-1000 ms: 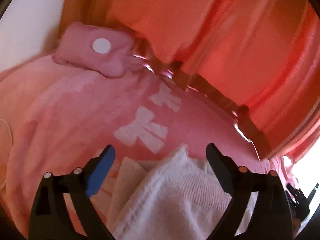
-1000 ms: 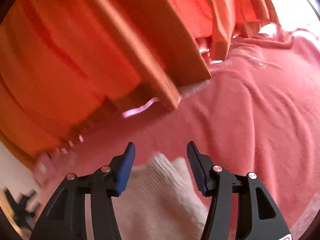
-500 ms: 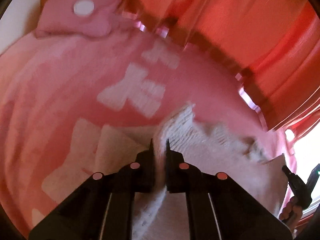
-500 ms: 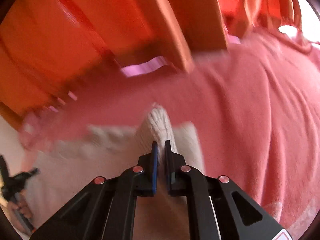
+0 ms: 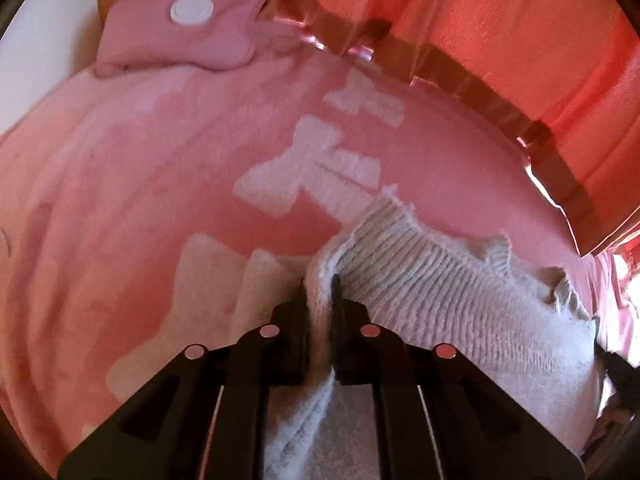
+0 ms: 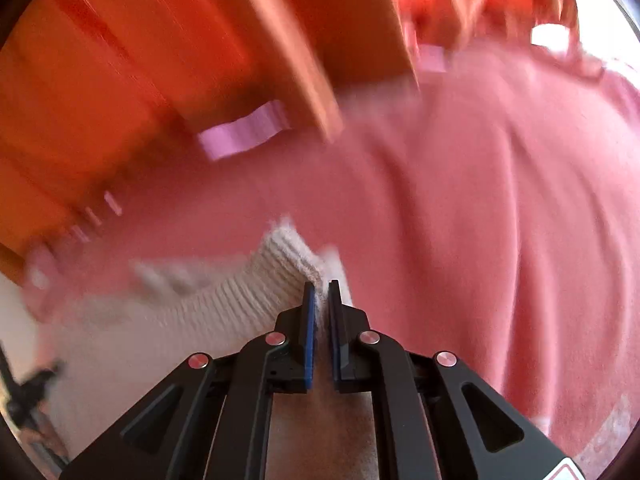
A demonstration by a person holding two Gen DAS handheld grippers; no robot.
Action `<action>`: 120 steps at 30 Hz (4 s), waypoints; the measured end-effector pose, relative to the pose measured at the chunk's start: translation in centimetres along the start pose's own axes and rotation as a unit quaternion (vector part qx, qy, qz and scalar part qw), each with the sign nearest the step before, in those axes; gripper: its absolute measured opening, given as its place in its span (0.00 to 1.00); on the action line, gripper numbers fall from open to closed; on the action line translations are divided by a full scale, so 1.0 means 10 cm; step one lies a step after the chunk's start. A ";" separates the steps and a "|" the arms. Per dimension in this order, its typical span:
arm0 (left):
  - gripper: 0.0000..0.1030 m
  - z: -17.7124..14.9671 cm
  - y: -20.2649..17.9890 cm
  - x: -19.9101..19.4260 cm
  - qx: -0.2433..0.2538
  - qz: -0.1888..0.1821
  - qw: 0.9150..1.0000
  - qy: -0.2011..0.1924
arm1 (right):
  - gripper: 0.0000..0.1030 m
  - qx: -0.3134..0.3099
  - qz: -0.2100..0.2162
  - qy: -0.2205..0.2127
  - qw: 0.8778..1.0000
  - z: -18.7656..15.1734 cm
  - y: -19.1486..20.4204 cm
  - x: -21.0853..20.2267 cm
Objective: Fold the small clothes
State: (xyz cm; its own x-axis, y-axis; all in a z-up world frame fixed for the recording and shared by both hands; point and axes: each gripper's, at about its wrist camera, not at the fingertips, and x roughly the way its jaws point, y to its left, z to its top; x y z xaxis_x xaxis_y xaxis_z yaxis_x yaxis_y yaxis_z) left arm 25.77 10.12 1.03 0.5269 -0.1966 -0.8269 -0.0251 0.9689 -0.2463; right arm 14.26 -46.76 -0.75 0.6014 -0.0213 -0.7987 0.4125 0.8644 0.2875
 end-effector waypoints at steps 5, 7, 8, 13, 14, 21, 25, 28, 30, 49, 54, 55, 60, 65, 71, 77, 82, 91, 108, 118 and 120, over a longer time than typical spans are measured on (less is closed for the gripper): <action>0.29 -0.04 -0.06 -0.36 -0.005 -0.012 0.999 -0.036 | 0.16 0.011 0.052 -0.098 0.994 -0.04 0.14 -0.71; 0.36 -0.11 -0.12 -0.64 -0.001 -0.040 0.997 -0.064 | 0.16 -0.027 0.081 -0.123 0.989 -0.17 0.35 -0.96; 0.39 -0.17 -0.18 -0.81 0.004 -0.061 0.995 -0.074 | 0.16 -0.062 0.092 -0.115 0.987 -0.31 0.55 -1.05; 0.62 -0.82 -0.72 -1.18 0.094 -0.138 0.984 -0.056 | 0.15 -0.156 0.196 0.029 0.968 -1.25 1.39 -0.88; 0.62 -0.99 -0.79 -1.10 0.112 -0.130 0.985 -0.032 | 0.15 -0.165 0.206 0.061 0.963 -1.47 1.49 -0.78; 0.49 -1.49 -0.16 -1.03 0.107 -0.045 0.993 0.006 | 0.00 -0.063 0.077 0.082 0.992 -1.51 0.51 -0.75; 0.48 -1.49 0.31 -1.08 0.019 -0.077 0.996 0.032 | 0.00 0.056 0.073 0.092 0.992 -1.33 -0.05 -0.90; 0.51 -1.37 0.29 -1.26 0.001 -0.071 0.997 0.007 | 0.13 -0.029 -0.009 0.019 0.999 -1.20 0.21 -1.16; 0.62 -1.17 0.18 -1.39 0.009 -0.077 0.997 -0.027 | 0.22 -0.047 0.004 -0.008 0.999 -0.90 0.24 -1.19; 0.07 -0.04 0.00 -0.29 -0.023 -0.045 0.998 -0.037 | 0.06 -0.040 0.028 -0.077 0.996 0.19 0.48 -0.34; 0.07 -0.06 0.00 -0.13 -0.009 -0.009 1.000 -0.013 | 0.06 -0.016 -0.024 -0.006 1.000 0.19 0.26 0.00; 0.07 -0.09 0.01 -0.09 -0.010 -0.003 1.000 -0.007 | 0.05 -0.010 -0.027 0.018 0.999 0.15 0.21 0.14; 0.10 -0.11 -0.14 -0.40 0.005 -0.002 0.999 -0.049 | 0.16 -0.035 -0.009 -0.090 0.995 0.13 0.48 -0.57; 0.15 -0.35 -0.57 -0.75 0.071 -0.057 0.993 -0.081 | 0.16 -0.144 0.124 -0.072 0.979 -0.40 1.27 -0.86; 0.22 -0.61 -0.86 -0.40 0.132 -0.039 0.990 -0.027 | 0.06 -0.249 0.142 0.060 0.956 -1.00 1.78 -0.42; 0.62 -0.32 -0.09 -0.51 0.043 0.098 0.991 -0.075 | 0.06 -0.072 0.031 0.024 0.997 -0.37 0.74 -0.57; 0.60 -0.18 0.39 -0.58 -0.055 0.102 0.990 -0.075 | 0.19 -0.022 0.075 -0.011 0.997 -0.27 0.56 -0.88; 0.68 -0.46 -0.36 -0.64 0.068 0.031 0.994 -0.084 | 0.19 -0.185 0.099 0.033 0.977 -0.93 1.55 -0.78; 0.89 -1.08 0.72 -0.64 -0.140 0.001 0.990 -0.025 | 0.20 -0.218 0.119 0.072 0.966 -1.00 1.90 -0.76; 0.15 -1.02 0.52 -0.68 -0.110 -0.038 0.993 -0.029 | 0.28 -0.219 0.124 0.079 0.964 -0.98 1.90 -0.62; 0.12 -0.99 0.34 -0.85 -0.088 -0.036 0.994 -0.054 | 0.30 -0.217 0.128 0.085 0.964 -0.96 1.90 -0.61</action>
State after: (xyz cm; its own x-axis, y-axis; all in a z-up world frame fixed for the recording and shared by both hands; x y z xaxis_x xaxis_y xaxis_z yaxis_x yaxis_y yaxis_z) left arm 12.80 13.59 2.21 0.6205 -0.2383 -0.7471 -0.1276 0.9093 -0.3961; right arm 11.85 -25.32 4.49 0.5094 0.2714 -0.8166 -0.0811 0.9599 0.2684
